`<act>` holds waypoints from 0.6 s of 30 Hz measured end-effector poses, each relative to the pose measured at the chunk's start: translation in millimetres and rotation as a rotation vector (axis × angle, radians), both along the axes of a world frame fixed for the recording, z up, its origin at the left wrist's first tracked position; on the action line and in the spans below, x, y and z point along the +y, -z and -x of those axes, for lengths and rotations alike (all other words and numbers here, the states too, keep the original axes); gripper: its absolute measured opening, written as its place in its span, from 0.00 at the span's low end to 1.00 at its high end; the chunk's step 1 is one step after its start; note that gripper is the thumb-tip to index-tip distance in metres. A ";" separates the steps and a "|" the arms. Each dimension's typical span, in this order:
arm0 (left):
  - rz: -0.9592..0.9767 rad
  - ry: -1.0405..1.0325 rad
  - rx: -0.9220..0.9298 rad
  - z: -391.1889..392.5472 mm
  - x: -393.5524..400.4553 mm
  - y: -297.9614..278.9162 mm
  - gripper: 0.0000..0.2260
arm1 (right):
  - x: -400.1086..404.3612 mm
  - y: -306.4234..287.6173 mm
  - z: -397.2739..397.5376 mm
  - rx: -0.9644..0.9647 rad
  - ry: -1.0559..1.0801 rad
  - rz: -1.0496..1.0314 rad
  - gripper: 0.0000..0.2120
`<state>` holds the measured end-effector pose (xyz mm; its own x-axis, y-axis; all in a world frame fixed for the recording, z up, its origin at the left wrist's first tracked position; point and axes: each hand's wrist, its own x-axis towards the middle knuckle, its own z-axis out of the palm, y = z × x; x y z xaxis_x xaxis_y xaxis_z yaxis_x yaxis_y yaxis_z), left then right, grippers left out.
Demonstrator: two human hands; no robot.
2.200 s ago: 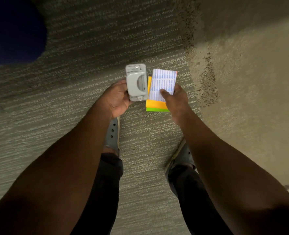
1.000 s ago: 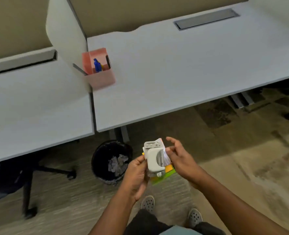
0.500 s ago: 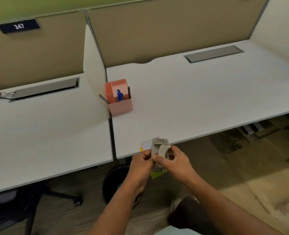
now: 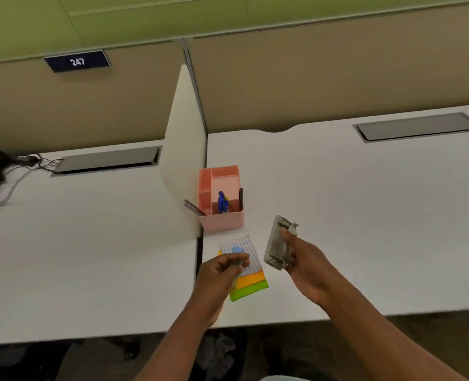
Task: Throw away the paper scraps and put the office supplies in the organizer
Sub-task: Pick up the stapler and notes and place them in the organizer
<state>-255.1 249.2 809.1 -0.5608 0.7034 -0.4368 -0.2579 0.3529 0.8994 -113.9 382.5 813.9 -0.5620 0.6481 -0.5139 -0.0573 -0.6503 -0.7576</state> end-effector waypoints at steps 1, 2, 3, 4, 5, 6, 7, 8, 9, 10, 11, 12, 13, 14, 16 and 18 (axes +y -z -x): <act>0.013 -0.006 0.030 8.4 10.9 -1.8 0.16 | 19.0 0.3 10.9 -0.028 -0.011 -0.018 0.29; 0.018 -0.026 0.047 16.7 22.1 -3.7 0.16 | 38.3 0.8 22.9 -0.058 -0.028 -0.033 0.29; 0.023 -0.055 0.056 24.6 32.5 -5.1 0.16 | 57.3 2.3 35.9 -0.084 -0.041 -0.046 0.28; 0.025 -0.089 0.063 31.8 41.9 -5.5 0.15 | 75.8 4.1 49.6 -0.108 -0.046 -0.057 0.26; 0.029 -0.118 0.062 38.3 50.3 -5.2 0.15 | 93.5 6.1 64.0 -0.136 -0.046 -0.074 0.23; 0.033 -0.141 0.052 43.6 57.5 -4.9 0.15 | 110.0 8.1 78.8 -0.166 -0.047 -0.093 0.21; 0.035 -0.154 0.034 47.9 63.7 -4.4 0.14 | 124.8 10.0 94.1 -0.198 -0.051 -0.109 0.19; 0.040 -0.158 0.016 50.9 68.8 -2.8 0.14 | 138.1 11.6 109.5 -0.231 -0.063 -0.130 0.17; 0.050 -0.155 0.004 53.1 72.9 -1.1 0.13 | 150.0 13.9 124.6 -0.273 -0.080 -0.161 0.15; 0.062 -0.151 -0.003 54.2 76.2 0.7 0.13 | 160.4 16.6 139.2 -0.322 -0.102 -0.203 0.14; 0.070 -0.152 -0.011 54.5 78.6 2.2 0.13 | 169.3 19.9 153.3 -0.367 -0.124 -0.249 0.16; 0.072 -0.160 -0.020 54.1 80.6 3.2 0.13 | 176.7 23.1 167.3 -0.402 -0.140 -0.289 0.19; 0.071 -0.170 -0.030 53.2 81.7 3.7 0.12 | 182.1 25.8 180.9 -0.430 -0.154 -0.321 0.23; 0.067 -0.181 -0.042 51.6 82.0 3.8 0.12 | 185.8 27.5 193.6 -0.450 -0.172 -0.350 0.26; 0.060 -0.210 -0.075 48.7 81.4 3.3 0.12 | 191.3 29.6 216.4 -0.491 -0.225 -0.425 0.27; 0.078 -0.229 -0.088 46.6 80.9 1.9 0.12 | 195.1 30.0 235.3 -0.543 -0.273 -0.478 0.25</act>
<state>-301.7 330.0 807.1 -0.6590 0.5248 -0.5389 -0.4154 0.3434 0.8423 -349.2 577.6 783.9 -0.4831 0.7434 -0.4625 0.5178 -0.1834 -0.8356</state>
